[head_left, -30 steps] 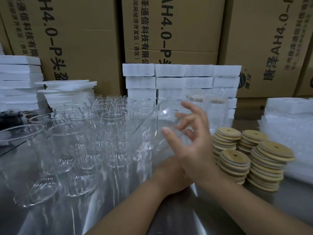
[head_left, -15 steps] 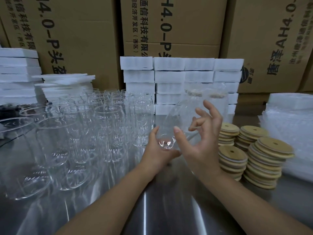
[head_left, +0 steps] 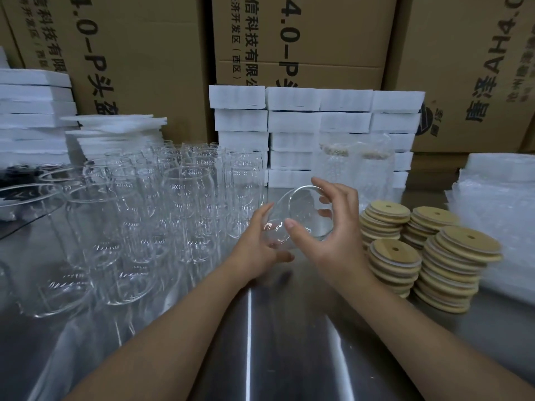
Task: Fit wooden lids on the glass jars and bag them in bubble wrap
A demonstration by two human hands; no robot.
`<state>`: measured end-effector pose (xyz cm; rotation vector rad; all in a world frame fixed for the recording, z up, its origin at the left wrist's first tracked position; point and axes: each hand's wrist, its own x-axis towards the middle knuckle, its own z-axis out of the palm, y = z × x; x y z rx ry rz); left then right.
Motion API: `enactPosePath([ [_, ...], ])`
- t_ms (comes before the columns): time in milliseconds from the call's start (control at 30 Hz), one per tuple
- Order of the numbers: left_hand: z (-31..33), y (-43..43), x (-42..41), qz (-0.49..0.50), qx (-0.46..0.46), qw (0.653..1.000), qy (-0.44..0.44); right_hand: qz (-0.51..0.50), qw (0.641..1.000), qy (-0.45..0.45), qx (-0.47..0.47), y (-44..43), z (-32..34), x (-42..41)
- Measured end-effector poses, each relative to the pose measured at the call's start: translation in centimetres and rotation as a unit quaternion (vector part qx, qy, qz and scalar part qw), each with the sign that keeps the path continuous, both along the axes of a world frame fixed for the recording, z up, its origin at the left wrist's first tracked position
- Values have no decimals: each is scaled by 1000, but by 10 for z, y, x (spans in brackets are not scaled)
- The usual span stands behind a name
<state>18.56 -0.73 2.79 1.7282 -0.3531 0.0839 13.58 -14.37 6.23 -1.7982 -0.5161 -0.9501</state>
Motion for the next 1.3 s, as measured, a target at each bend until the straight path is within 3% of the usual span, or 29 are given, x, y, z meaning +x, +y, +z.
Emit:
enactPosePath([
  [200, 0, -3, 0, -4, 28, 999, -36, 1, 999, -16, 41, 5, -2, 3],
  [400, -1, -4, -2, -19, 33, 998, -55, 38, 993, 30, 109, 7, -4, 6],
  [967, -3, -6, -2, 3, 39, 997, -60, 82, 969, 52, 226, 7, 4, 2],
  [1133, -5, -7, 0, -5, -1, 999, -51, 91, 958, 70, 263, 5, 9, 5],
  [1300, -4, -6, 1, -12, -39, 999, -37, 170, 930, 96, 311, 3, 10, 9],
])
